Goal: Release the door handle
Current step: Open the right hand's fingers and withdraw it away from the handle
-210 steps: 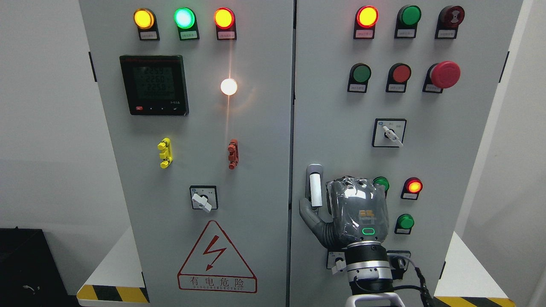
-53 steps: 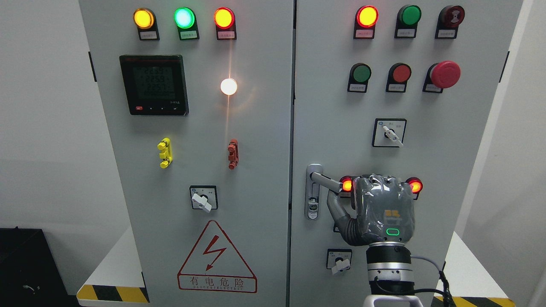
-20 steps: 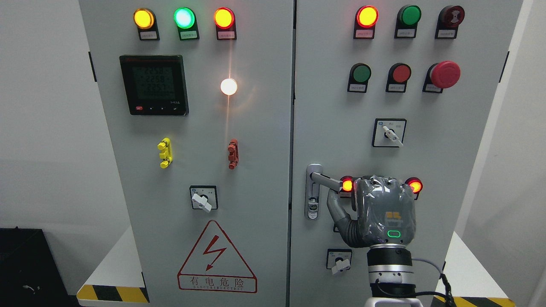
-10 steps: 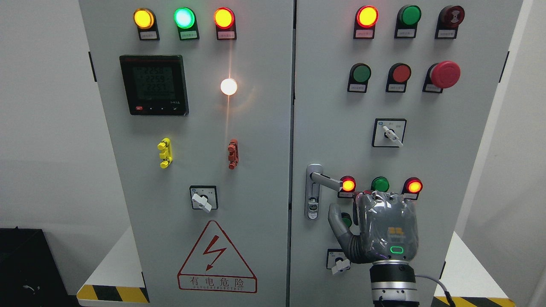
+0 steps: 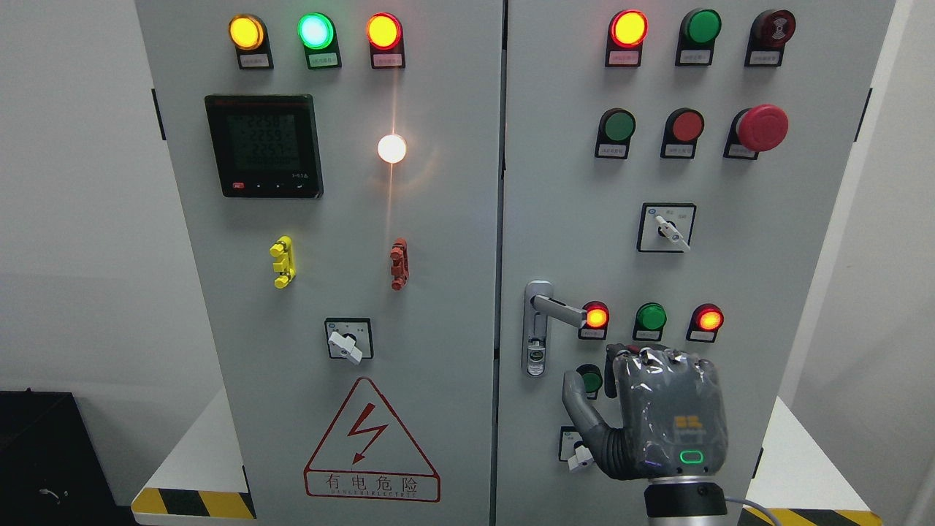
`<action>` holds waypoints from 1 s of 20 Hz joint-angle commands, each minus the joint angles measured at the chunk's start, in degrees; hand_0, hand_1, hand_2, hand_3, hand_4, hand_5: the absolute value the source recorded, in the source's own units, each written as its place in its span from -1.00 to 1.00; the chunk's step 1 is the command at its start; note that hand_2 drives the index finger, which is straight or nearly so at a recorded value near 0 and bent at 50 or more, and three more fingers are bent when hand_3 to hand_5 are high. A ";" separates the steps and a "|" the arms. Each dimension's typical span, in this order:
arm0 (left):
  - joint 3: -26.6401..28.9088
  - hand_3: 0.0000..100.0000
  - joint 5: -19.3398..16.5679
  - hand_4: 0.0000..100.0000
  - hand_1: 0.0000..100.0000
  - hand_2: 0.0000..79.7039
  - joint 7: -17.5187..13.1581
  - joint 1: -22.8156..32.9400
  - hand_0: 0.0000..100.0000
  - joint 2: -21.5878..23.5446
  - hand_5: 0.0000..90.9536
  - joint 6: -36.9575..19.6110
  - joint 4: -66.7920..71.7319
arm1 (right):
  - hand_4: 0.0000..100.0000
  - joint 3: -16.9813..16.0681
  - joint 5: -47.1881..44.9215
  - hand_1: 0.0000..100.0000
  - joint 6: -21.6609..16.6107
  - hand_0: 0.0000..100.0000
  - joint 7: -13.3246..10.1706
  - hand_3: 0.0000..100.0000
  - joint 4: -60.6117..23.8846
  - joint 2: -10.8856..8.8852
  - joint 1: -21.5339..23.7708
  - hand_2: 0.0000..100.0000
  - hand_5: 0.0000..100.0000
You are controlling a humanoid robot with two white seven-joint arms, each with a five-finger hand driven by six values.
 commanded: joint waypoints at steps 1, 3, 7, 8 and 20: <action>0.00 -1.00 0.02 -1.00 0.11 -1.00 0.01 0.97 -0.76 0.00 -1.00 -0.05 -0.02 | 0.80 -7.79 -0.46 -0.32 -5.24 -0.06 -2.19 0.90 -4.02 0.17 1.86 0.30 0.64; 0.00 -1.00 0.02 -1.00 0.11 -1.00 0.01 0.97 -0.76 0.00 -1.00 -0.05 -0.02 | 0.77 -11.57 -2.03 -0.32 -9.90 -0.07 -2.99 0.86 -4.02 0.26 2.39 0.25 0.64; 0.00 -1.00 -0.07 -1.00 0.11 -1.00 0.01 0.97 -0.76 0.00 -1.00 -0.05 -0.02 | 0.65 -13.43 -4.67 -0.32 -12.55 -0.07 -2.90 0.68 -4.02 0.35 2.57 0.01 0.58; 0.00 -1.00 0.02 -1.00 0.11 -1.00 0.01 0.97 -0.76 0.00 -1.00 -0.05 -0.02 | 0.60 -13.52 -5.55 -0.33 -12.73 -0.06 -2.99 0.61 -4.11 0.26 2.57 -0.05 0.55; 0.00 -1.00 0.02 -1.00 0.11 -1.00 0.01 0.97 -0.76 0.00 -1.00 -0.05 -0.02 | -0.08 -13.61 -10.65 -0.45 -17.83 -0.04 -7.21 -0.21 -4.11 0.43 3.27 -0.41 -0.08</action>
